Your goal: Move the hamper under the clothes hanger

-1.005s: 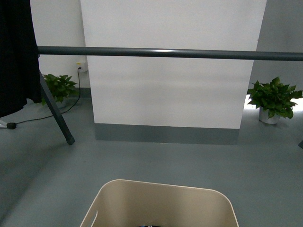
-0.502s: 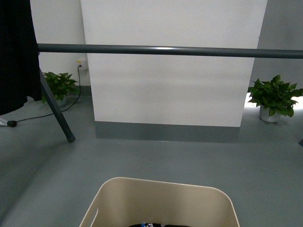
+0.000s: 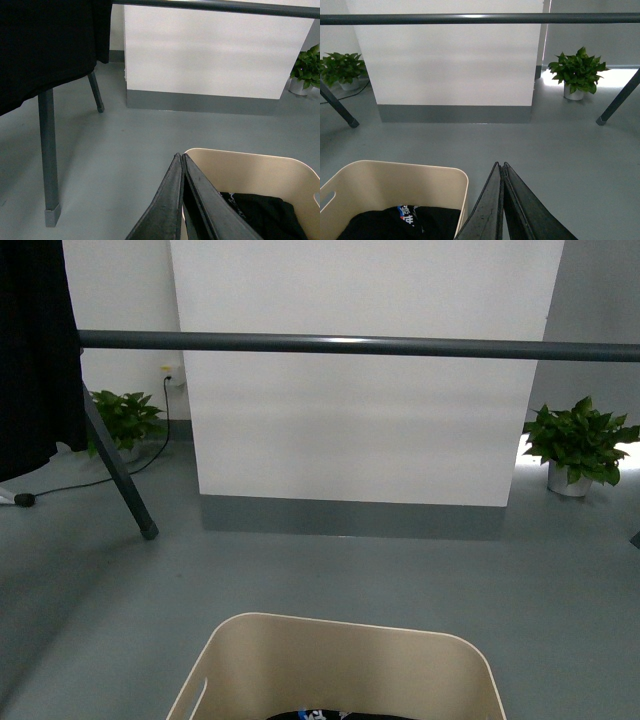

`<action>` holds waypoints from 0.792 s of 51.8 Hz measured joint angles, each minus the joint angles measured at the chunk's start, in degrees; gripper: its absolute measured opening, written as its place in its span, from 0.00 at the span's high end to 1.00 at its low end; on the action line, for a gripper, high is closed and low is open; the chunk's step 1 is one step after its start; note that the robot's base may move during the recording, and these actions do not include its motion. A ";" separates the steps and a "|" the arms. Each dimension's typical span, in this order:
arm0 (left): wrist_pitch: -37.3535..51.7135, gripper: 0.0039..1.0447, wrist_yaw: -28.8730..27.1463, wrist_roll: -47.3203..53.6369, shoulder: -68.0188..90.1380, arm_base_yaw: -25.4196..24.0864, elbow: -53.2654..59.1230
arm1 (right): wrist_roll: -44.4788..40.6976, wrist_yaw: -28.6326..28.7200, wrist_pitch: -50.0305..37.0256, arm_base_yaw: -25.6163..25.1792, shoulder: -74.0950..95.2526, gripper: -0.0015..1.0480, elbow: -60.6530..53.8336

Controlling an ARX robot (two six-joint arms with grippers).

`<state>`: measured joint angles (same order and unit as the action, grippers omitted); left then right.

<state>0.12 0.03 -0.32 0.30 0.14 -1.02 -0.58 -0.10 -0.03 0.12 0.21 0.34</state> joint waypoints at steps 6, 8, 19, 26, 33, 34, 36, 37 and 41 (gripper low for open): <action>0.00 0.92 0.00 -0.02 -0.02 0.00 0.00 | 0.00 0.00 0.00 0.00 0.00 0.98 0.00; 0.00 0.85 0.00 0.00 -0.02 0.00 0.00 | 0.00 0.00 0.00 0.00 0.00 0.94 0.00; 0.00 0.58 0.00 0.00 -0.02 0.00 0.00 | 0.00 0.00 0.00 0.00 0.00 0.68 0.00; 0.00 0.42 0.00 0.00 -0.02 0.00 0.00 | 0.00 0.00 0.00 0.00 0.00 0.51 0.00; 0.00 0.20 0.00 0.00 -0.02 0.00 0.00 | 0.00 0.00 0.00 0.00 0.00 0.31 0.00; 0.00 0.18 0.00 0.00 -0.02 0.00 0.00 | 0.00 0.00 0.00 0.00 0.00 0.27 0.00; 0.00 0.11 0.00 0.00 -0.02 0.00 0.00 | -0.02 0.00 0.00 0.00 0.00 0.21 0.00; 0.00 0.09 0.00 0.00 -0.02 0.00 0.00 | 0.00 0.00 0.00 0.00 0.00 0.19 0.00; 0.00 0.05 0.00 0.07 -0.02 0.00 0.00 | 0.00 0.00 0.00 0.00 0.00 0.09 0.00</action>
<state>0.12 0.03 -0.25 0.27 0.14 -1.02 -0.58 -0.10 -0.03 0.12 0.21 0.34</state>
